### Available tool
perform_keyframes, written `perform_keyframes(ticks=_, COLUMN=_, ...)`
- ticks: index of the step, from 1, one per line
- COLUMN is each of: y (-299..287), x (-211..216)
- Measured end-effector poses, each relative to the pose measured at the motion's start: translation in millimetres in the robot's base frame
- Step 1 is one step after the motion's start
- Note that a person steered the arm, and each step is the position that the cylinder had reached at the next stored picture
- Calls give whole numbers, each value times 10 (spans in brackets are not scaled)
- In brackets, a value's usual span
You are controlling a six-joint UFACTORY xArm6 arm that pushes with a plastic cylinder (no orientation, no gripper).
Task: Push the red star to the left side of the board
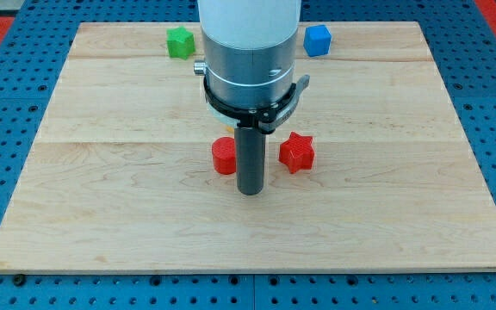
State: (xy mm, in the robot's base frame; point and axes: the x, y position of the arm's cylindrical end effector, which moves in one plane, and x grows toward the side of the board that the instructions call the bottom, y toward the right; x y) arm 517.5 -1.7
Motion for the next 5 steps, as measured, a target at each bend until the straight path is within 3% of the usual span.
perform_keyframes(ticks=5, y=785, x=-594)
